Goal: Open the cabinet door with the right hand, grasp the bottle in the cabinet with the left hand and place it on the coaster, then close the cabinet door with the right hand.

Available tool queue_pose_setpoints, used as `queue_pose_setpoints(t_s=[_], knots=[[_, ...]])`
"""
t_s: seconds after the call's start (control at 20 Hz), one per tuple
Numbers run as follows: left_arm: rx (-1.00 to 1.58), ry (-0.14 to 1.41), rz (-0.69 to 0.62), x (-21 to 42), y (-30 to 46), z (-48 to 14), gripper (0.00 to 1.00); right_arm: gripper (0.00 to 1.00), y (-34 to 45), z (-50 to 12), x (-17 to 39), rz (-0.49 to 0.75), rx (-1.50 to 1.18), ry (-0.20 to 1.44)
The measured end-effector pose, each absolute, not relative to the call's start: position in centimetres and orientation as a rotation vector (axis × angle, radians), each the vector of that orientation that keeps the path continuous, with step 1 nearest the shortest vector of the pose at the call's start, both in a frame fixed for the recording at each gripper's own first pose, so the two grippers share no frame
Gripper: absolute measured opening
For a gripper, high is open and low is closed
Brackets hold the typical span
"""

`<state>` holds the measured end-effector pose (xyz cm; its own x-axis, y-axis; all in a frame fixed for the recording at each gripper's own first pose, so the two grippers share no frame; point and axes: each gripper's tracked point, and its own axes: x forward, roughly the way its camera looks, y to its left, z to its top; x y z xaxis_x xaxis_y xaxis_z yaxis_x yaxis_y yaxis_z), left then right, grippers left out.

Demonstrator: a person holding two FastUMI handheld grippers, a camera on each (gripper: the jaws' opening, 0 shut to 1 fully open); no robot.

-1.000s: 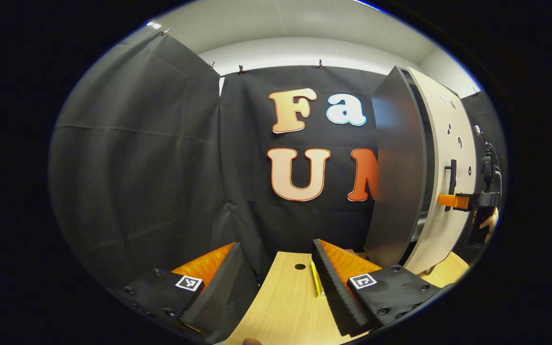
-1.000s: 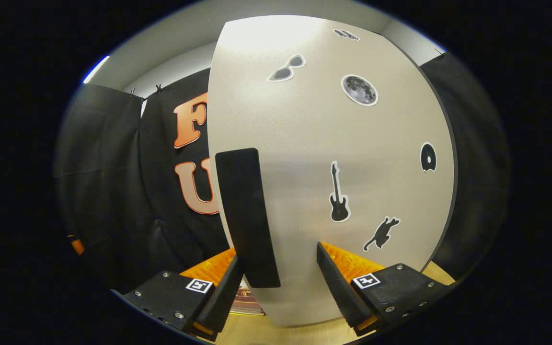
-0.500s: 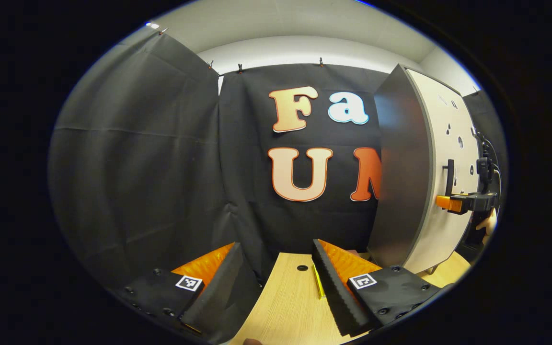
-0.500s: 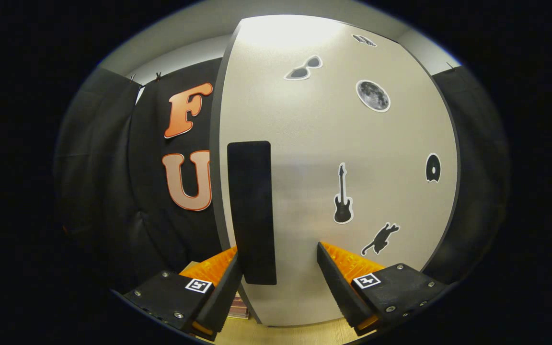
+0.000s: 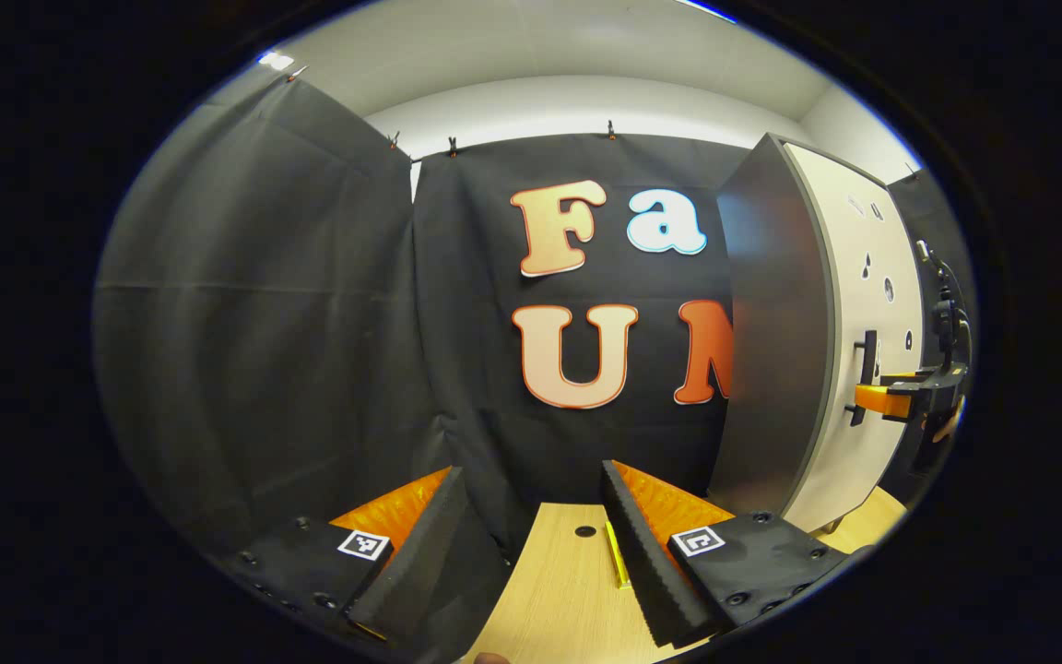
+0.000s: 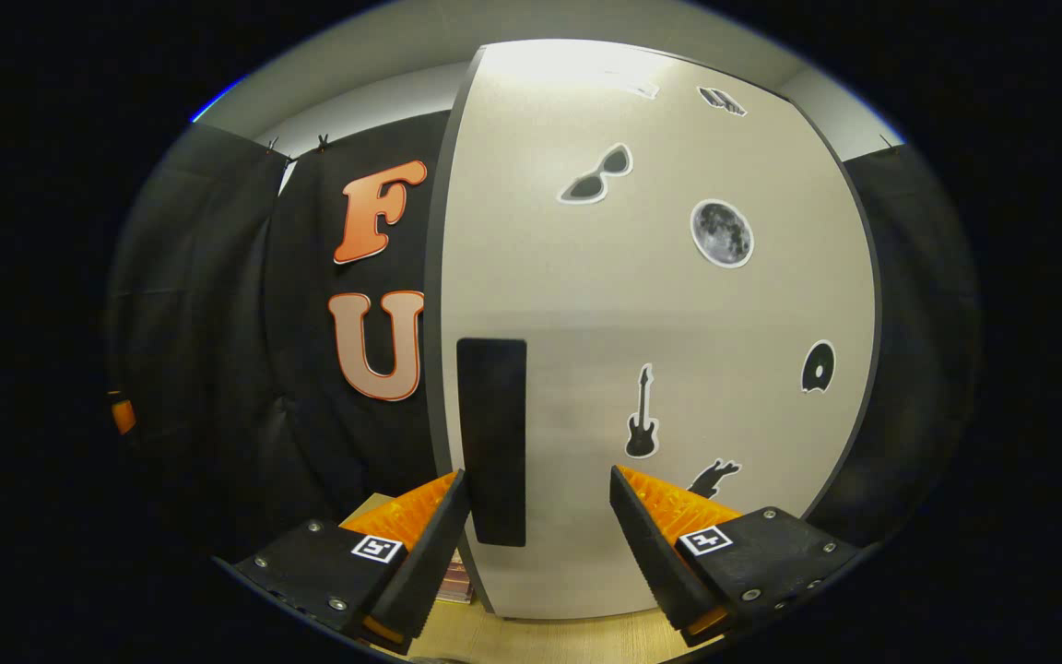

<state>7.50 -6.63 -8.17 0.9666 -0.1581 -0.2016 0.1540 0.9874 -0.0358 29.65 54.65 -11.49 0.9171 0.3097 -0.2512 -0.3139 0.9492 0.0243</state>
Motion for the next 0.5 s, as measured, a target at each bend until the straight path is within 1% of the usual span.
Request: queue_pose_setpoints(t_s=[0.3,0.5], knots=[[-0.007,0.129,-0.151,7.7,-5.3,-1.9,0.95,0.94,49.8,-3.7,24.0,0.34,-0.032,0.178],[-0.005,0.085,-0.141,7.4,-3.8,1.8,0.95,0.94,45.6,1.1,20.7,0.315,-0.04,0.128]])
